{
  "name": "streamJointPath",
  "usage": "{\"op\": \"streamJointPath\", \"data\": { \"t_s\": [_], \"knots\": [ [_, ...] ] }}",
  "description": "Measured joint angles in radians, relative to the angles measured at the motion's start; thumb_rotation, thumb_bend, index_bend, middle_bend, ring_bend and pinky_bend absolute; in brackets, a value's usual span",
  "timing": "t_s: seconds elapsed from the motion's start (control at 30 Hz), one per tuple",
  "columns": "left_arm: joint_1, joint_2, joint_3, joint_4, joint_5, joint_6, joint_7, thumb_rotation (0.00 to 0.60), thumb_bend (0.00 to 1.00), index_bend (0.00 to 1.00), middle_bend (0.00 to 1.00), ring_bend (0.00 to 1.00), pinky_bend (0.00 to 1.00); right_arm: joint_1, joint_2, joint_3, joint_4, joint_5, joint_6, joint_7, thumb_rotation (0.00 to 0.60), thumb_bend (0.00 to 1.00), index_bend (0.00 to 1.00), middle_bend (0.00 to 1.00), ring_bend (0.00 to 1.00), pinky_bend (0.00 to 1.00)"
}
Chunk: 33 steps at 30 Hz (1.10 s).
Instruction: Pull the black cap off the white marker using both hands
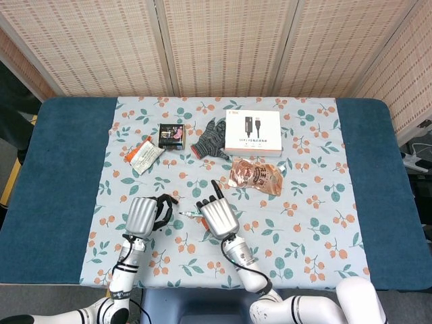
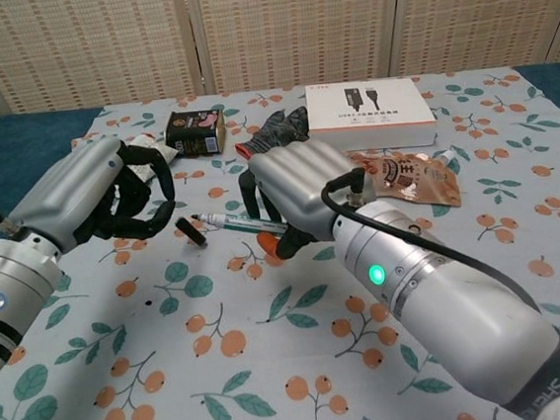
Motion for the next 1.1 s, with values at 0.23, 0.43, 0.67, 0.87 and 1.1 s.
{"op": "streamJointPath", "data": {
  "t_s": [0.23, 0.43, 0.67, 0.87, 1.1],
  "knots": [
    [0.008, 0.021, -0.006, 0.037, -0.048, -0.044, -0.024, 0.6, 0.73, 0.8, 0.92, 0.74, 0.89, -0.028, 0.057, -0.043, -0.015, 0.025, -0.01, -0.058, 0.6, 0.43, 0.84, 0.83, 0.44, 0.0],
    [0.015, 0.05, 0.013, 0.032, -0.045, -0.063, -0.044, 0.6, 0.55, 0.58, 0.7, 0.62, 0.79, -0.046, 0.076, -0.061, -0.017, 0.078, -0.04, -0.077, 0.6, 0.4, 0.38, 0.51, 0.28, 0.0],
    [0.03, 0.157, 0.063, -0.061, -0.013, -0.085, -0.059, 0.6, 0.43, 0.23, 0.3, 0.3, 0.62, -0.06, 0.117, -0.072, -0.068, 0.138, -0.062, -0.113, 0.6, 0.27, 0.0, 0.12, 0.07, 0.0],
    [0.065, 0.288, 0.103, -0.171, 0.006, -0.083, -0.09, 0.6, 0.4, 0.13, 0.16, 0.15, 0.47, -0.087, 0.21, -0.088, -0.225, 0.14, -0.025, -0.133, 0.6, 0.2, 0.0, 0.04, 0.01, 0.0],
    [0.169, 0.473, 0.179, -0.233, 0.057, 0.005, -0.222, 0.6, 0.39, 0.05, 0.0, 0.0, 0.12, -0.211, 0.489, -0.208, -0.542, 0.013, 0.14, -0.094, 0.6, 0.18, 0.0, 0.0, 0.0, 0.0]
  ]
}}
